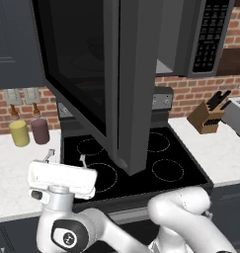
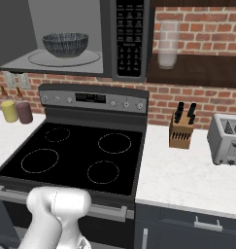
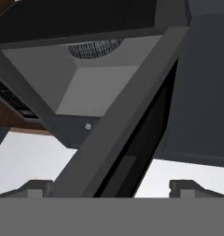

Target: Open the microwave, place the bowl with waffle inside the microwave, then close the microwave door and turn it on.

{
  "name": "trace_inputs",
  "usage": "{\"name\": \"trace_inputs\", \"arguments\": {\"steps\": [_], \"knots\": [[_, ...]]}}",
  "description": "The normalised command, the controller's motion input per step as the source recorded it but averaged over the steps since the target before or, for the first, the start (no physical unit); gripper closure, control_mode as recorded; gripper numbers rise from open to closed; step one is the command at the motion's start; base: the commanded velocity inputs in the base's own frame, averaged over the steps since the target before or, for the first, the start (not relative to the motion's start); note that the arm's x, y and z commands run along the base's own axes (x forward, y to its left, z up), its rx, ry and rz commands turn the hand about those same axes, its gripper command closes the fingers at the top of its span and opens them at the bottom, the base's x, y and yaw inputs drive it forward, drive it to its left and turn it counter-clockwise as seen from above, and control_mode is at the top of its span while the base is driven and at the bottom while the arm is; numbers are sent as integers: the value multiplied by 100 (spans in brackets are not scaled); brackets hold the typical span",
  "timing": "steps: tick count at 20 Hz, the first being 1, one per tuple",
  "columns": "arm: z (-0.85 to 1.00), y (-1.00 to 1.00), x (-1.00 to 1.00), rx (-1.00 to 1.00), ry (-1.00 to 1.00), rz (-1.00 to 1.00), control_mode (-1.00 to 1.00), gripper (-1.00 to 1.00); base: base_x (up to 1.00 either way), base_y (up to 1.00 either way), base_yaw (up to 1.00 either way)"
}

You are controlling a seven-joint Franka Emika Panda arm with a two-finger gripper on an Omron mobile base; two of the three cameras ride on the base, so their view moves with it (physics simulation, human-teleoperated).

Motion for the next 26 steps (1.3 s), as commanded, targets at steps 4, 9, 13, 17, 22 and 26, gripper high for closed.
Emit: {"name": "trace_inputs", "arguments": {"steps": [4,9,13,17,22,26], "knots": [[9,69,-18,7,-32,-5,-100,-100,0,0,0],[35,34,-1,17,-27,-6,-100,-100,0,0,0],[58,2,1,16,-6,0,-100,-100,0,0,0],[58,0,0,13,0,-1,-100,-100,0,0,0],[59,-9,2,10,1,-1,-100,-100,0,0,0],[37,-63,21,4,16,0,-100,-100,0,0,0]]}}
